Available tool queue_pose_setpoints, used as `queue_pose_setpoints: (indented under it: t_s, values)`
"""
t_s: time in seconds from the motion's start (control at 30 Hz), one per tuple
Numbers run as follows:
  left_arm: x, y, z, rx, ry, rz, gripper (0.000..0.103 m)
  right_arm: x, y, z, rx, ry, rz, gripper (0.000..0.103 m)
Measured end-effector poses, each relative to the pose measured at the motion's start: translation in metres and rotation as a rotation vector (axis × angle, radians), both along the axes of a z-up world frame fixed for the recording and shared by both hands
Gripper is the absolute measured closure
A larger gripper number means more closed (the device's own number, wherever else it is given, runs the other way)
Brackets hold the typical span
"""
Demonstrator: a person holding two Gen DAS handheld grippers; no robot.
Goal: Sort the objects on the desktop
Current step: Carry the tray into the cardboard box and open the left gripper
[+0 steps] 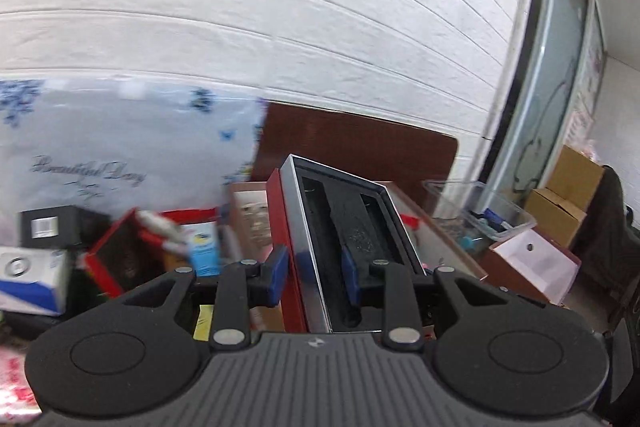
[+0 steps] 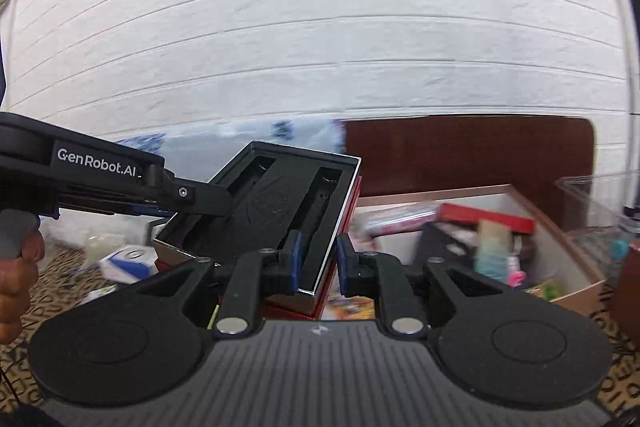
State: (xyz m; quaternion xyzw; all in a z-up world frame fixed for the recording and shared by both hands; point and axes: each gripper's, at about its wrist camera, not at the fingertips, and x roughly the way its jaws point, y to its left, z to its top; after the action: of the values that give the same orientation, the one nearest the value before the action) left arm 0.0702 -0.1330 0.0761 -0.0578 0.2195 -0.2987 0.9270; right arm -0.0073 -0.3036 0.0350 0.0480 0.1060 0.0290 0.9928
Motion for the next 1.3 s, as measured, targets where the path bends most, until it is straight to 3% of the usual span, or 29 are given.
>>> queue_pose_setpoints:
  t_s: [0.23,0.27,0.33,0.43,0.6,0.67,0.97,1.1,1.17,1.23,1.3]
  values:
    - [0.055,-0.087,-0.026,0.035,0.05,-0.089,0.073,0.038,-0.061,-0.021,-0.005,0.038,-0.161,0.087]
    - [0.063,-0.095,-0.034,0.043,0.064,-0.094,0.068,0.049,-0.067,-0.028,-0.012,0.068,-0.17,0.086]
    - [0.072,-0.096,-0.044,0.055,0.088,-0.085,0.064,0.066,-0.073,-0.044,-0.036,0.147,-0.187,0.085]
    - [0.071,-0.084,-0.049,0.015,0.082,-0.083,0.046,0.062,-0.067,-0.054,-0.125,0.111,-0.203,0.082]
    - [0.068,-0.076,-0.044,0.02,0.073,-0.083,0.044,0.059,-0.059,-0.063,-0.115,0.119,-0.189,0.082]
    - [0.068,-0.08,-0.045,0.026,0.077,-0.096,0.044,0.065,-0.053,-0.063,-0.168,0.127,-0.204,0.082]
    - [0.075,-0.128,-0.06,0.097,0.087,-0.142,0.045,0.082,-0.074,-0.066,-0.191,0.137,-0.23,0.081]
    - [0.082,-0.12,-0.062,0.049,0.125,-0.135,0.044,0.087,-0.072,-0.064,-0.197,0.141,-0.244,0.081]
    - [0.08,-0.111,-0.061,0.014,0.132,-0.134,0.032,0.086,-0.069,-0.063,-0.208,0.137,-0.251,0.074]
    - [0.074,-0.099,-0.056,-0.009,0.126,-0.119,0.016,0.08,-0.065,-0.062,-0.222,0.119,-0.274,0.056]
    - [0.066,-0.086,-0.051,-0.041,0.105,-0.11,0.011,0.069,-0.062,-0.059,-0.222,0.08,-0.29,0.043]
